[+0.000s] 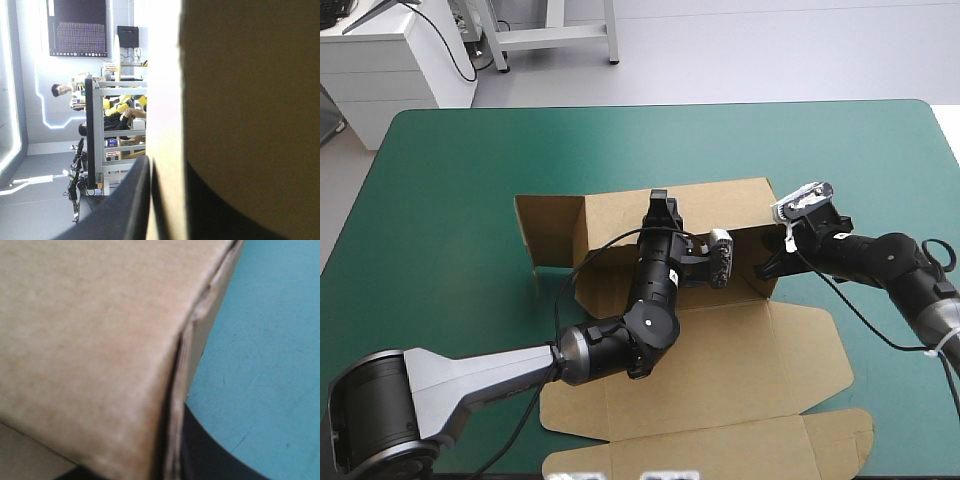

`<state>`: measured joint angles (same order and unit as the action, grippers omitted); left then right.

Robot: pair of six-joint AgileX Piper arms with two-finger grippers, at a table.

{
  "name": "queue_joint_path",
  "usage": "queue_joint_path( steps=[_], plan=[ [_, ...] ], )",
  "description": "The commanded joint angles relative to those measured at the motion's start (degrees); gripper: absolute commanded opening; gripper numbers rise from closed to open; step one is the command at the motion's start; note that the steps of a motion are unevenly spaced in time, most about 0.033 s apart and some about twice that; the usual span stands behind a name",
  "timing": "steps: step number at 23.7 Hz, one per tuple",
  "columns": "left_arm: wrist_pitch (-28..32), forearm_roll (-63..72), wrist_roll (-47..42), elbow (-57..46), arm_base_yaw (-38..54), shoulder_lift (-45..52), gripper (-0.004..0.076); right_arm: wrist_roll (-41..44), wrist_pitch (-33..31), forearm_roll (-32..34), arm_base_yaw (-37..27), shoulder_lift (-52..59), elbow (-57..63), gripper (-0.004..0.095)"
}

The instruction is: Fold the box

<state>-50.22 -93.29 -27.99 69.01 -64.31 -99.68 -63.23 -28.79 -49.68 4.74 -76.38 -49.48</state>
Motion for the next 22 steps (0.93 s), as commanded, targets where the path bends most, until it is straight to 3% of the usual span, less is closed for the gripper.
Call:
queue_joint_path(
  steps=[1, 3, 6, 10, 16, 22],
  plan=[
    [-2.51, -2.01, -1.32, 1.44, -0.08, 2.47, 0.0276, -0.32, 0.63, -0.36, -0.24, 1.53, -1.39, 0.0003],
    [-2.51, -4.45, -2.91, 1.52, -0.08, 2.47, 0.0330, -0.32, 1.85, -0.36, -0.24, 1.53, -1.39, 0.0003],
    [-3.59, -9.29, -8.85, 1.66, -0.08, 2.47, 0.0330, -0.32, 2.92, -0.22, -0.24, 1.42, -1.88, 0.0003],
    [-4.08, -9.29, -8.87, 3.45, -2.22, 2.47, 0.0330, 2.65, 5.70, 0.52, -0.24, 1.30, -4.62, 0.0003],
    [-6.53, -9.29, -8.95, 3.56, -7.94, 2.47, 0.0330, 9.75, 4.60, 5.51, -0.24, -3.69, -10.49, 0.0003],
    [-8.11, -9.29, -10.42, 3.56, -12.07, 2.47, 0.0326, 10.91, 5.09, 5.87, -0.24, -6.16, -11.55, 0.0003]
  ],
)
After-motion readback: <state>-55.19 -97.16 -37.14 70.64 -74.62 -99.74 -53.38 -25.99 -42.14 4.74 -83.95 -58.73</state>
